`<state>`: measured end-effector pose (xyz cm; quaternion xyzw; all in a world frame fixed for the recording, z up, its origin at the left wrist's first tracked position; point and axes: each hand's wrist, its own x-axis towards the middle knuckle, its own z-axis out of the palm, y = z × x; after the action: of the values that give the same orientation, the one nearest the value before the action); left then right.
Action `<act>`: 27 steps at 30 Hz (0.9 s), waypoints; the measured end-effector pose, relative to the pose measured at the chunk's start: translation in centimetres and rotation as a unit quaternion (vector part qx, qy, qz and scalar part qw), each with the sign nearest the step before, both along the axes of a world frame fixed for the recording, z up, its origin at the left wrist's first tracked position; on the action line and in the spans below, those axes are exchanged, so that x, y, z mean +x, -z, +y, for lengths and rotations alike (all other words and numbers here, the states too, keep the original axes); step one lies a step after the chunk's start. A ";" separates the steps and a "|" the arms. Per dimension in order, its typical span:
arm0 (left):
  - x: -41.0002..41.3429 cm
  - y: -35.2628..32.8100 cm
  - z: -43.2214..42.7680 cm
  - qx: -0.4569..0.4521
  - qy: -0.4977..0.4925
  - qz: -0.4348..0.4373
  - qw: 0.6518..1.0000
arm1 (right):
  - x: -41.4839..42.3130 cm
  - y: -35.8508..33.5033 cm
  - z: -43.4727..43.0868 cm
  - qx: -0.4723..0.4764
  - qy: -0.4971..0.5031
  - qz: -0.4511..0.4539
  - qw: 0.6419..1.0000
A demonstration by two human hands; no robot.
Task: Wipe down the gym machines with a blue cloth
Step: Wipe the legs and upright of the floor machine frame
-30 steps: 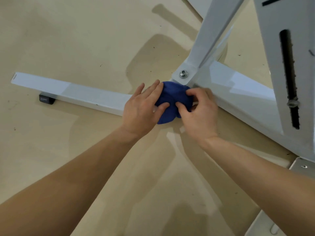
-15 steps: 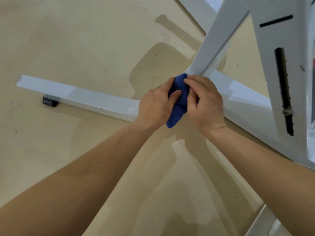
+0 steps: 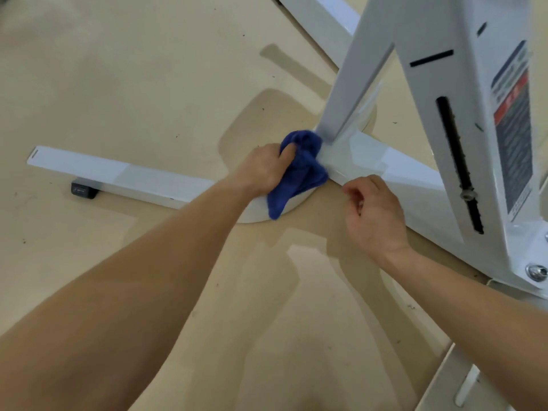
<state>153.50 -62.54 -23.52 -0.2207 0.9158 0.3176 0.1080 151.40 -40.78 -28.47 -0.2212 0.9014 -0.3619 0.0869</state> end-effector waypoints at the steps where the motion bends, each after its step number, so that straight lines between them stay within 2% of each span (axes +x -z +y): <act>1: 1.5 0.2 -0.4 -0.013 0.009 -0.008 1.000 | 0.3 -0.1 0.1 0.007 -0.010 -0.006 1.000; 5: 1.5 0.4 -0.6 -0.047 0.027 -0.037 0.998 | 1.3 -0.6 -0.2 0.019 -0.032 -0.031 0.999; 9: -1.5 0.6 0.3 0.012 -0.048 -0.008 0.999 | 1.7 -1.5 -1.0 0.009 -0.030 -0.034 0.999; 12: 1.0 0.5 0.8 -0.019 -0.031 0.064 0.997 | 2.1 -2.5 -1.5 -0.016 -0.027 -0.032 0.999; 14: 2.5 -0.4 1.5 0.019 -0.064 0.157 0.985 | 2.3 -3.0 -1.8 -0.027 -0.026 -0.024 0.999; 16: 1.5 -2.1 3.0 0.065 -0.130 0.249 0.958 | 2.3 -3.2 -1.9 -0.043 -0.014 -0.019 0.999; 18: -0.8 -3.9 5.2 0.107 -0.156 0.283 0.940 | 2.1 -3.3 -1.6 -0.049 -0.001 -0.019 0.999; 20: -2.2 -4.5 7.2 0.133 -0.146 0.275 0.941 | 1.8 -3.4 -1.1 -0.043 0.004 -0.013 0.999; 22: -2.5 -3.3 7.8 0.092 -0.099 0.263 0.955 | 1.6 -3.5 -0.4 -0.030 0.008 -0.005 1.000; 24: -2.3 -1.6 7.2 0.038 -0.069 0.203 0.976 | 1.3 -3.6 0.3 -0.013 0.015 -0.004 1.000; 27: -2.4 -1.5 6.9 0.049 -0.101 0.145 0.983 | 1.1 -3.7 1.1 0.002 0.016 -0.011 1.000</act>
<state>151.10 -55.67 -21.98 -0.2585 0.8781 0.3998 -0.0479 152.51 -39.73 -24.78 -0.2027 0.9045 -0.3639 0.0914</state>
